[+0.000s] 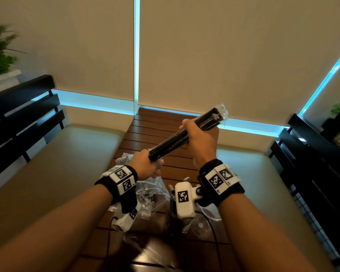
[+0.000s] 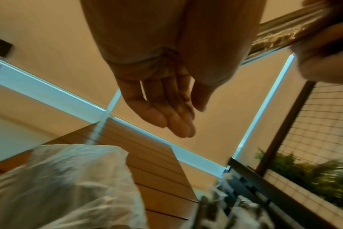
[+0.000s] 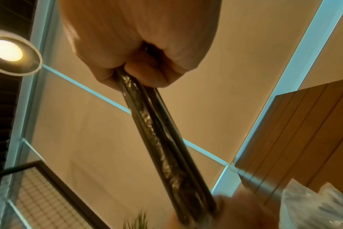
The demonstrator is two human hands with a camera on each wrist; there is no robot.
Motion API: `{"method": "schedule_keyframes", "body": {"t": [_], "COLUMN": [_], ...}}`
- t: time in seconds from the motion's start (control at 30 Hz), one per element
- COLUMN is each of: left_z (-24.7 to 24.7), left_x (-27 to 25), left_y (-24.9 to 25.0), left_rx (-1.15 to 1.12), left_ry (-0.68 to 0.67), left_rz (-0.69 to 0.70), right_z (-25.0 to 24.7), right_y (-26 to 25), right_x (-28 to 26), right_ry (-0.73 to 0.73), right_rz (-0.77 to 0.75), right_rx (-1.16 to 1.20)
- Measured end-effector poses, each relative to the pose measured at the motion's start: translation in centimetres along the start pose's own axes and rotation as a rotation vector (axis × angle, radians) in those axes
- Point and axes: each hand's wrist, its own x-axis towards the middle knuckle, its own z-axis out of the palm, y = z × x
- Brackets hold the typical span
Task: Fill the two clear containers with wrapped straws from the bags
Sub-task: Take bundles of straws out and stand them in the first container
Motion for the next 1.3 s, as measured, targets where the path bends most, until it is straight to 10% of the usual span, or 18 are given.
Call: {"method": "schedule_keyframes", "body": {"t": [0.1,0.4,0.83,1.13,1.3], "left_z": [0.6,5.7,7.8,8.2,8.2], "left_x": [0.1,-1.0,-0.5,-1.0,-1.1], "left_y": [0.9,-1.6,-2.9,-3.3,-3.1], "left_rx": [-0.099,0.523,0.534,0.475,0.490], "left_ry": [-0.002,-0.332,-0.233,-0.163,-0.146], "left_rz": [0.024,0.062,0.082,0.074,0.080], "right_z": [-0.5,-6.2,-6.6,-6.5,-5.0], "right_y": [0.1,1.7,14.2,10.4,12.1], "right_x": [0.0,1.3,-3.1,-1.6,-1.5], "right_ry": [0.033,0.143,-0.210,-0.077,-0.358], "right_rz": [0.027,0.052,0.095,-0.352,-0.455], "right_rx": [-0.006,-0.365,-0.736,-0.912,-1.054]}}
